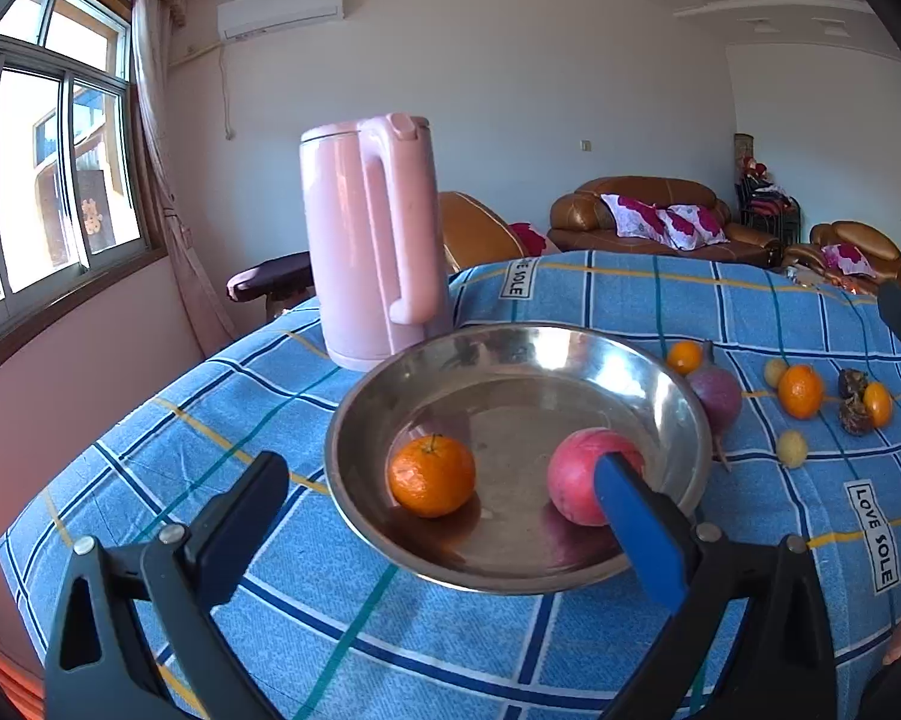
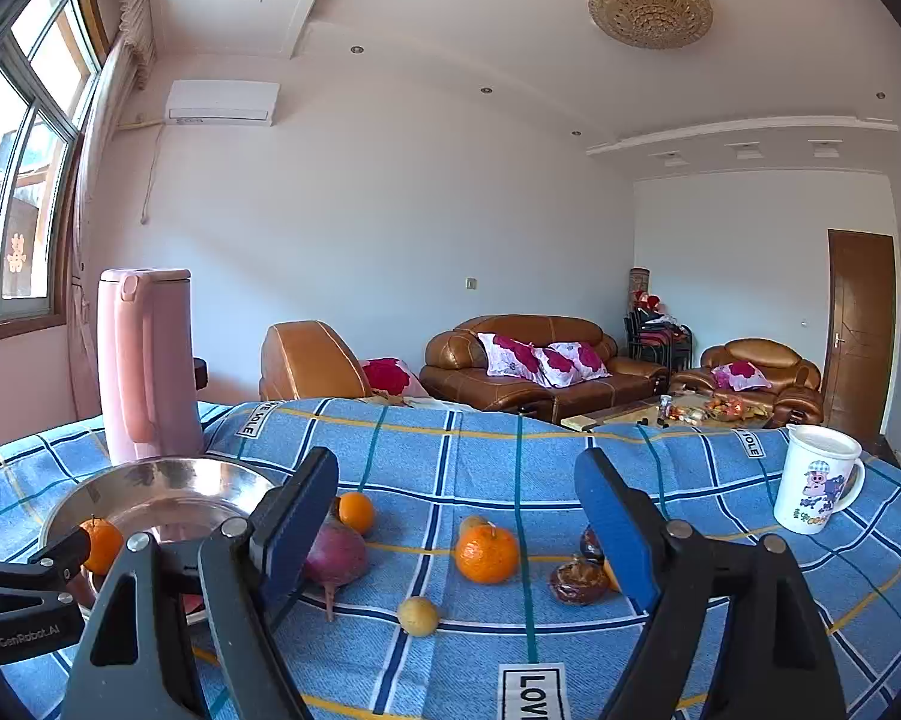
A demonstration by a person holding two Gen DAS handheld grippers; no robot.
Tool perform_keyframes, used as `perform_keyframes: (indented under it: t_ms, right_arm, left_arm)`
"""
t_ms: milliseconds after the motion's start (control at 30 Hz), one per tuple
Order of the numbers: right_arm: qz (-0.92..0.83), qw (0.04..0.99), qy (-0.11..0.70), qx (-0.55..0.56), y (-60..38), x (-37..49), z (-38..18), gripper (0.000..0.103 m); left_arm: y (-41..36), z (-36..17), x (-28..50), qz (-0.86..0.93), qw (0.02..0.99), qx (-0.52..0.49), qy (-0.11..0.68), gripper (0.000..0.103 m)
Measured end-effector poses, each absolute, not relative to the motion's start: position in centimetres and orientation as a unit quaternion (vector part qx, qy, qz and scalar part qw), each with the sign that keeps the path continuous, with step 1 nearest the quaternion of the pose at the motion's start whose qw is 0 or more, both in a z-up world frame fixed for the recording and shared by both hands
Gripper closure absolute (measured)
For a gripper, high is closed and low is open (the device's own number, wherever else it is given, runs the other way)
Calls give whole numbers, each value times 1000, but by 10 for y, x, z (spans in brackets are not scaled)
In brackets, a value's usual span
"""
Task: Organize fruits
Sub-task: 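Move both tools back over the remaining fruits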
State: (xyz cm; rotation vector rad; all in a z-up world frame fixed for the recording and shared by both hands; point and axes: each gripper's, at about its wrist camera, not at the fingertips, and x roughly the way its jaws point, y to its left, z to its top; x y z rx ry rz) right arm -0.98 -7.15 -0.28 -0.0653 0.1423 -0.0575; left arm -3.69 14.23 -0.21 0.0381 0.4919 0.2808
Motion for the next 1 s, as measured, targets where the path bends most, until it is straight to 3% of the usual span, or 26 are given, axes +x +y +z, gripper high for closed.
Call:
perform_keyframes:
  t_ms: [700,1000]
  right_arm:
    - [-112,990,82,-30,-166,-11,1,21]
    - [-139,982,125,-15,-204,4,-3,21]
  left_arm:
    - [42,9,-6,59,967,60,242,0]
    - [26,-2,10,-7,956,61,286,0]
